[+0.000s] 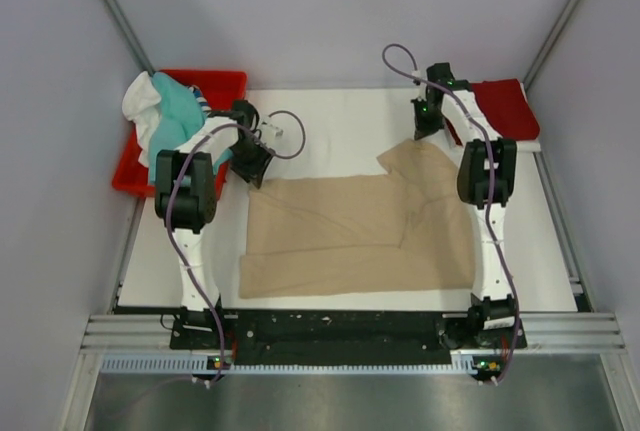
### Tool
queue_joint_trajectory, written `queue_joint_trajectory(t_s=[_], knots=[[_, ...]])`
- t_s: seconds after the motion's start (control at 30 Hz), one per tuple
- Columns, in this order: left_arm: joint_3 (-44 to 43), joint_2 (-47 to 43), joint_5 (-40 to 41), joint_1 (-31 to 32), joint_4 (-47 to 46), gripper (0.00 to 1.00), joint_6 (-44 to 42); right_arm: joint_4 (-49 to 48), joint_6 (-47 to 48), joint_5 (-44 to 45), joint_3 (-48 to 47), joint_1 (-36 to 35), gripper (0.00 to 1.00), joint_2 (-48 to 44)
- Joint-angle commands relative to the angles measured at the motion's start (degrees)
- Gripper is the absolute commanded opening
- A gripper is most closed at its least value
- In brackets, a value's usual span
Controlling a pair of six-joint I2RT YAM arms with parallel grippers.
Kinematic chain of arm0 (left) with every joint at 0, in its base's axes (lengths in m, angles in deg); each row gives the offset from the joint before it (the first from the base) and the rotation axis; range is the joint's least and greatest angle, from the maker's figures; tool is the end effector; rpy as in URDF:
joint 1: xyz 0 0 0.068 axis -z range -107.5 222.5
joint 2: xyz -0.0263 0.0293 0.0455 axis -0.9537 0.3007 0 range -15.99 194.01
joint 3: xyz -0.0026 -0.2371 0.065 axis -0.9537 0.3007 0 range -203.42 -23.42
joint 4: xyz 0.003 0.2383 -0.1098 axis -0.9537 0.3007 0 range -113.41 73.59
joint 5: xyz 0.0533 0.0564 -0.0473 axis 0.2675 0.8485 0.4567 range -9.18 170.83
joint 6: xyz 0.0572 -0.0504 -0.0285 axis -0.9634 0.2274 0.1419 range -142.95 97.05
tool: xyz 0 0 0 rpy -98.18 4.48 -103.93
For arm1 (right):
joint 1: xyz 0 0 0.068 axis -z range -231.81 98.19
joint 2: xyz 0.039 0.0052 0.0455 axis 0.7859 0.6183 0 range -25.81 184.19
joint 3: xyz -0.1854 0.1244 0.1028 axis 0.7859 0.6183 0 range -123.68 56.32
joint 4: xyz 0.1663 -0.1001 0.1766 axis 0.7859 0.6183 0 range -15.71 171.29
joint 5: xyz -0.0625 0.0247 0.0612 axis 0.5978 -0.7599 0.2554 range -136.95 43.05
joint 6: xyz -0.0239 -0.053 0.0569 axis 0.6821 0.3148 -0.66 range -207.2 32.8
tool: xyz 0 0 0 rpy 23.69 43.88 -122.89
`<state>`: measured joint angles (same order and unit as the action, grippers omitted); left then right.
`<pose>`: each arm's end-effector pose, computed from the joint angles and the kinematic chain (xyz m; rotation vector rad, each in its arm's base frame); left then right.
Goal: Fold and stack the t-shirts
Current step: Grap the side of the flattened tshirt furthest away from the robot with both arms
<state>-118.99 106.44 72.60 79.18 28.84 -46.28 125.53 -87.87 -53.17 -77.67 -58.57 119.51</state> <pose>0.4163 -0.0589 0.1139 0.7776 2.8236 -0.1679 0.5289 0.0704 0.1303 -0.1769 2.6593 0.1868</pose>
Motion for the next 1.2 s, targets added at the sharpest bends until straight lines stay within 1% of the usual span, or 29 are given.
queue_joint_trajectory(t_s=[0.0,0.13,0.23,0.27,0.3,0.37,0.4,0.47,0.53,0.63,0.73,0.93,1.07,1.17], knots=[[-0.4,1.6,-5.9,-0.2,0.4,0.45,-2.9,1.1,-1.1,-7.5,3.6,-1.1,0.0,-11.8],[-1.5,3.0,-7.2,-0.2,-0.2,0.42,-3.5,-1.9,-2.9,-11.8,11.8,-1.0,0.0,-19.8],[-2.3,4.2,-5.6,-0.2,0.3,0.37,-3.8,-4.0,-4.0,-12.9,19.0,-1.1,0.0,-25.6],[-2.7,4.7,-5.4,-0.2,0.8,0.33,-3.9,-4.1,-4.2,-12.7,20.5,-1.1,0.0,-27.1],[-3.0,4.9,-5.8,-0.2,1.6,0.26,-4.3,-4.4,-4.3,-12.7,22.4,-1.1,0.0,-28.8],[-3.1,4.9,-7.0,-0.2,2.4,0.07,-4.9,-4.6,-4.4,-12.1,25.5,-1.1,0.0,-32.0],[-3.1,4.5,-7.9,-0.2,2.9,0.0,-5.1,-4.6,-4.5,-11.7,27.2,-1.0,0.0,-33.9],[-2.0,2.2,-9.8,-0.2,2.7,0.0,-5.2,-4.6,-4.7,-10.4,31.0,-1.1,0.0,-37.6],[1.4,-2.3,-11.8,-0.2,0.5,0.0,-5.7,-4.5,-5.2,-8.3,35.5,-1.1,0.0,-42.0],[8.4,-11.7,-13.2,-0.2,-5.4,0.0,-7.0,-4.3,-6.4,-5.0,44.1,-0.4,0.0,-51.0],[15.2,-21.4,-12.5,-0.2,-8.6,0.0,-8.8,-4.3,-7.2,-1.9,52.9,1.3,0.0,-60.7],[24.8,-33.8,-14.2,-0.2,-6.8,0.0,-13.6,-3.7,-9.8,0.0,67.3,4.4,0.0,-77.1],[29.6,-38.5,-14.8,-0.1,-5.0,0.0,-17.0,-1.9,-13.6,1.1,73.3,5.9,0.0,-83.7],[33.2,-40.4,-14.4,-0.2,-3.4,0.0,-19.9,-1.1,-17.2,1.2,77.5,6.6,0.0,-86.6]])
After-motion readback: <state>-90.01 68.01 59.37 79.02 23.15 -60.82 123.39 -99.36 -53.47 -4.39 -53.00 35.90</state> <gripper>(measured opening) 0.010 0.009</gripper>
